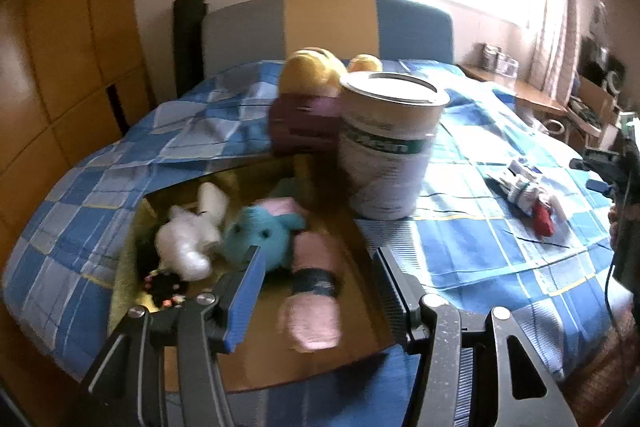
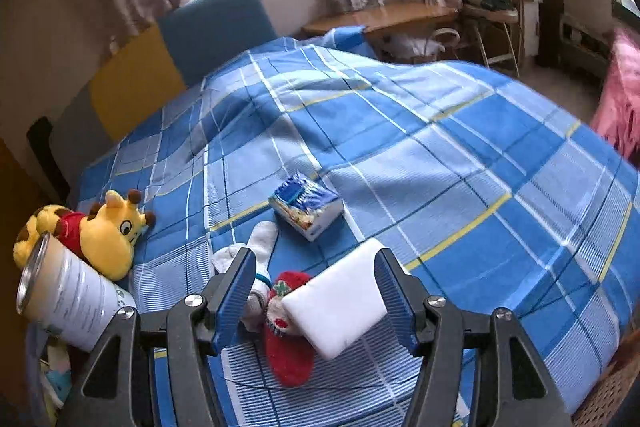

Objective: Organize soft objects
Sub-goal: 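Move both tools back over the remaining items on the bed, then grasp the white knit glove with the left tool while the right tool approaches the white sponge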

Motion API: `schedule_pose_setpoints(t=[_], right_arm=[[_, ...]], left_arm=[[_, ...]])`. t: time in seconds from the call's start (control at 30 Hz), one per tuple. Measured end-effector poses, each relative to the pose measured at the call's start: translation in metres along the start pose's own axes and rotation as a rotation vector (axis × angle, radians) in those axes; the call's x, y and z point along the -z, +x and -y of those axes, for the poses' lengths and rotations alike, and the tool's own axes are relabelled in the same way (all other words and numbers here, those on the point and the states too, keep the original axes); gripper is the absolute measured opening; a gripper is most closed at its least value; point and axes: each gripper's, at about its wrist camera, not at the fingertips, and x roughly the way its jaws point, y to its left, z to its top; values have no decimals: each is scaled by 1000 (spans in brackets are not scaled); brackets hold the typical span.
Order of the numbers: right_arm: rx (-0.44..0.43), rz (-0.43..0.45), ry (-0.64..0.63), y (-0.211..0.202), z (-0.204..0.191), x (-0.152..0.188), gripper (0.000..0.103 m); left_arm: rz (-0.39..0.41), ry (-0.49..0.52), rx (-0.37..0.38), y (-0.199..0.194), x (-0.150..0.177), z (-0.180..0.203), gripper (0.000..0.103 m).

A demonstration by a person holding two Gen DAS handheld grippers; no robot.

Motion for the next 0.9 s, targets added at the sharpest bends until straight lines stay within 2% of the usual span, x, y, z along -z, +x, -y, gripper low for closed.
schedule_pose_setpoints(t=[0.23, 0.4, 0.67, 0.9], right_arm=[[-31, -28, 91, 0, 11, 6, 62], [-29, -41, 214, 1, 35, 6, 62], [-56, -82, 425, 8, 74, 10, 62], [-88, -112, 425, 13, 71, 11, 62]], left_arm=[[-9, 65, 47, 10, -7, 35, 57], [-29, 103, 76, 23, -11, 60, 57], [-132, 146, 183, 55, -12, 105, 57], [-235, 131, 302, 84, -18, 138, 56]])
